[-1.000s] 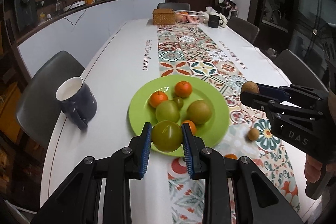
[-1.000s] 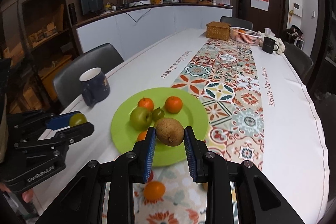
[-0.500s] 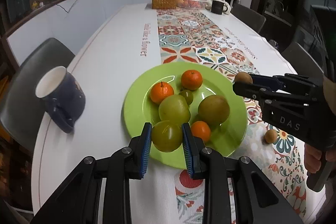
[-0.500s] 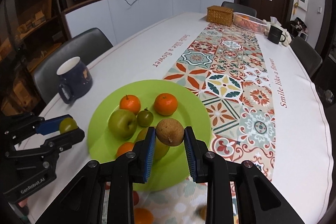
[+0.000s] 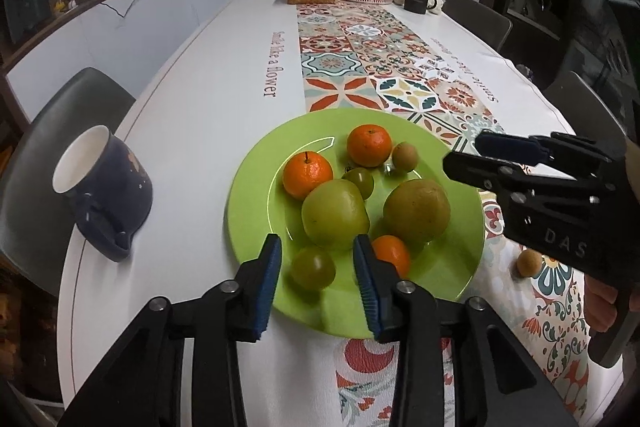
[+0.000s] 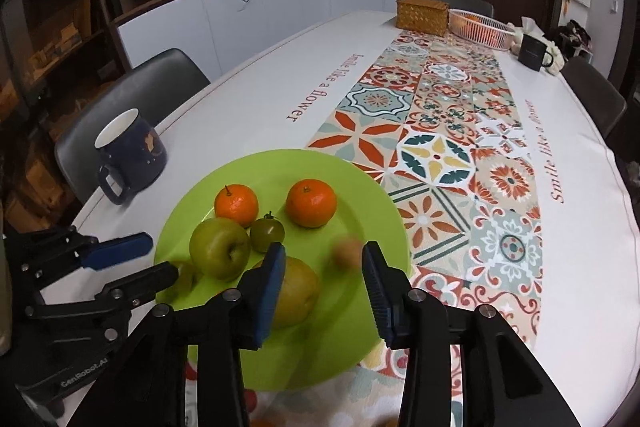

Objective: Organize fruits
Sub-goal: 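Place the lime on the green plate with the left tool while the right tool places the kiwi, then move both tools back toward the last orange and kiwi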

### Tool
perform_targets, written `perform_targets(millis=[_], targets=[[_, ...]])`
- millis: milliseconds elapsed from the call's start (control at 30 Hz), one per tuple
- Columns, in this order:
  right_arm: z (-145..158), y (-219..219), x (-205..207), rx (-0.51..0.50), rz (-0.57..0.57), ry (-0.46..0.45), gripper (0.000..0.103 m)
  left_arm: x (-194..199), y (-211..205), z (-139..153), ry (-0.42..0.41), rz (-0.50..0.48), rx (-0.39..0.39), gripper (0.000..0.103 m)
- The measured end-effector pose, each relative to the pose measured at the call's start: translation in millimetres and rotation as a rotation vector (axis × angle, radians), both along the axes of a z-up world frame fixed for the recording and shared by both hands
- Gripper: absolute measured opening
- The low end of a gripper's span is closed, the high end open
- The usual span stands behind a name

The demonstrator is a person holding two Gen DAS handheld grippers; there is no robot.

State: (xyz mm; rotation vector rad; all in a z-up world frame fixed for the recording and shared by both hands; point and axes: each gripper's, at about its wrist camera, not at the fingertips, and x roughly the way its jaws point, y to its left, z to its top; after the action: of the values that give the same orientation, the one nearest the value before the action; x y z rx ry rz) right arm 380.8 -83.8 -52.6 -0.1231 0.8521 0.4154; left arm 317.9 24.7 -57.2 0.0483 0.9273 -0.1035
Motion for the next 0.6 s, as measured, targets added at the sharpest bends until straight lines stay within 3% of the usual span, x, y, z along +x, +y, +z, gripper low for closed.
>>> perform_targets(millis=[300,433,600], targets=[[17.4,-16.1,-42.9,0.017,0.004,-0.047,0.041,-31.8,-6.7,25.6,-0.062,0.021,0.03,0.058],[28.8,-25.0,-63.9,0.034,0.004,-0.075,0.041,-50.4,-10.7,41.1,-0.097,0.021,0.031,0.06],[42.8,-34.5,-91.5,0.057,-0.006,-0.113,0.048,-76.1,-18.3,59.9,-0.145,0.019,0.035,0.067]])
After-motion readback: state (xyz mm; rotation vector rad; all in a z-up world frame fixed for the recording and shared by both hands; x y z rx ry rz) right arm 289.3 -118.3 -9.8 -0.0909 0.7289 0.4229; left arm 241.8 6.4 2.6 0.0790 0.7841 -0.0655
